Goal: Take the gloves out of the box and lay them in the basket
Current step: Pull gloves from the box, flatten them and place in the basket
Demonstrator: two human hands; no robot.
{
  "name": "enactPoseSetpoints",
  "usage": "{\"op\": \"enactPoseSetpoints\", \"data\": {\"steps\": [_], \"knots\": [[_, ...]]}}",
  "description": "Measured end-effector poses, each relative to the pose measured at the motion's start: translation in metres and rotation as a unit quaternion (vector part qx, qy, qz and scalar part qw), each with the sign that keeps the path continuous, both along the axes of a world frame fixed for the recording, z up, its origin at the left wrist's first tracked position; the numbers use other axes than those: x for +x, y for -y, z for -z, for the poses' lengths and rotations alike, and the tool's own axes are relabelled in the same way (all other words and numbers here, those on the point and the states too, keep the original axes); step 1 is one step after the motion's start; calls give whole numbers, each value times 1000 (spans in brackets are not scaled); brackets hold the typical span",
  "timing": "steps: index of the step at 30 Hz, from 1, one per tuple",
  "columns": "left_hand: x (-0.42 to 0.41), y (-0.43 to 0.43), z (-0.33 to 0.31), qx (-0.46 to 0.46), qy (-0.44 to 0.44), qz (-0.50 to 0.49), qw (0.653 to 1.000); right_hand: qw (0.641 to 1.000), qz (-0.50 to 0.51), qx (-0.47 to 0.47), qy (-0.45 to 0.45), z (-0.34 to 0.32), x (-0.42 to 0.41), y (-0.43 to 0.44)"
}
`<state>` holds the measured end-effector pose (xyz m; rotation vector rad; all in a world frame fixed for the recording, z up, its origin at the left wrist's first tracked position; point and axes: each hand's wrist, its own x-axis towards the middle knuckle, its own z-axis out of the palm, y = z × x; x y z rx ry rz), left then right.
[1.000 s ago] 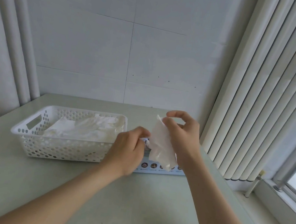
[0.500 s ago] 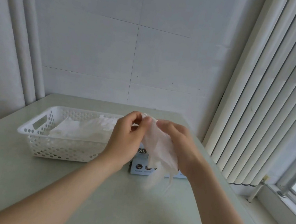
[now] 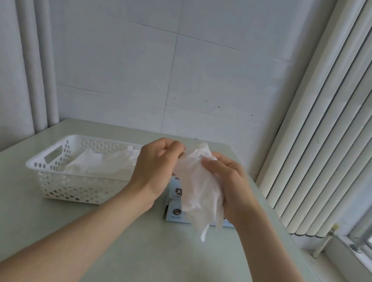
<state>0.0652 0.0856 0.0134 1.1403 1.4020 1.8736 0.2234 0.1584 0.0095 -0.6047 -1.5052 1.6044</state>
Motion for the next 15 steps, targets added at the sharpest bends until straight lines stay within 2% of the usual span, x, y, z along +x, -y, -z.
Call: {"op": "enactPoseSetpoints", "data": {"steps": [6, 10, 15], "knots": [[-7, 4, -4, -36, -144, 45, 988, 999, -26, 16, 21, 5, -8, 2], [-13, 5, -8, -23, -170, 25, 985, 999, -19, 6, 31, 6, -10, 4], [-33, 4, -16, 4, -206, -11, 979, 988, -48, 42, 141, 4, -7, 8]]}}
